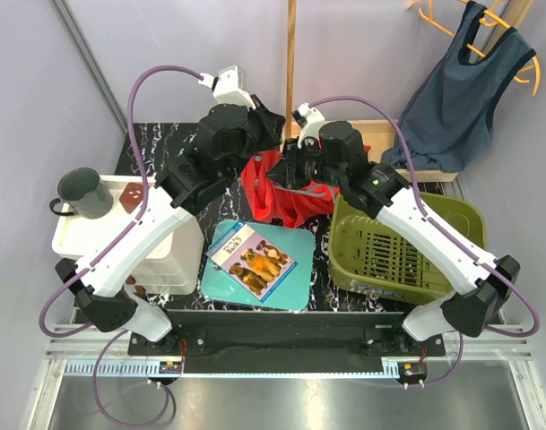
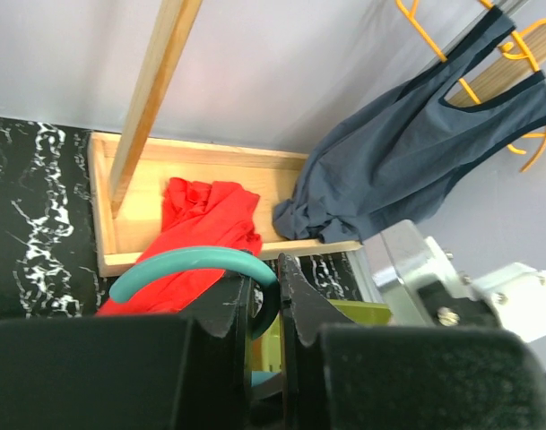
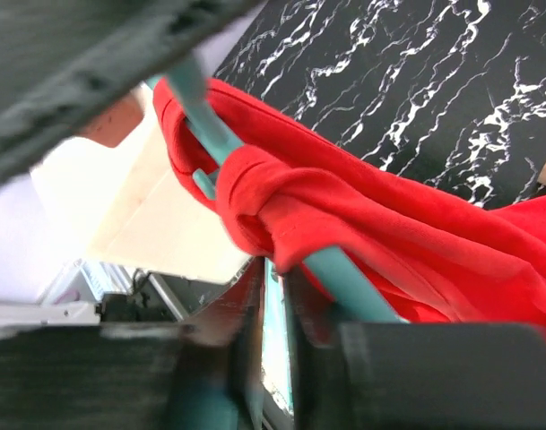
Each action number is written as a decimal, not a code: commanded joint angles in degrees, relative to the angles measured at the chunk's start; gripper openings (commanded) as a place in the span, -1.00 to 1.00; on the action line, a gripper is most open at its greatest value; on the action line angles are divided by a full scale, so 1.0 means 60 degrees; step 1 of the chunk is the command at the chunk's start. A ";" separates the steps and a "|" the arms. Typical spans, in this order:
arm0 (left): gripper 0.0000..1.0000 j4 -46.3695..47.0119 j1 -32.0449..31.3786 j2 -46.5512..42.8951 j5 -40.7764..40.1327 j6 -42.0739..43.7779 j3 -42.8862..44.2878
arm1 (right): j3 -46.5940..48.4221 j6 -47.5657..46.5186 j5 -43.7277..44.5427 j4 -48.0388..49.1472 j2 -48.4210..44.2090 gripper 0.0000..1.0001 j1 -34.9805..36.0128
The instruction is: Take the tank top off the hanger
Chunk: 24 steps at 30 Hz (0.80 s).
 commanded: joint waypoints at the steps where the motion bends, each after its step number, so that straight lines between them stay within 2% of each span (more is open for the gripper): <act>1: -1.00 0.0646 -0.0216 -0.0648 0.0925 -0.0630 -0.0009 | -0.0500 0.0433 0.1188 0.1308 -0.0473 -0.86 -0.0027; 3: -1.00 0.0646 -0.0216 -0.0692 0.0940 -0.0440 -0.0111 | -0.0661 0.0463 0.1480 0.1338 -0.0750 -1.00 -0.0012; 8: -1.00 0.0646 -0.0187 -0.1014 0.0399 0.0322 -0.0551 | -0.1218 0.0902 0.1936 0.1324 -0.1833 -1.00 0.0002; 14: -1.00 0.0690 -0.0187 -0.1132 -0.0173 0.0849 -0.0391 | -0.2506 0.1780 0.2419 0.1207 -0.3516 -1.00 0.0002; 24: -1.00 0.1290 -0.0172 -0.1630 -0.0583 0.1391 -0.0347 | -0.3956 0.2791 0.3035 0.0197 -0.5629 -1.00 -0.0012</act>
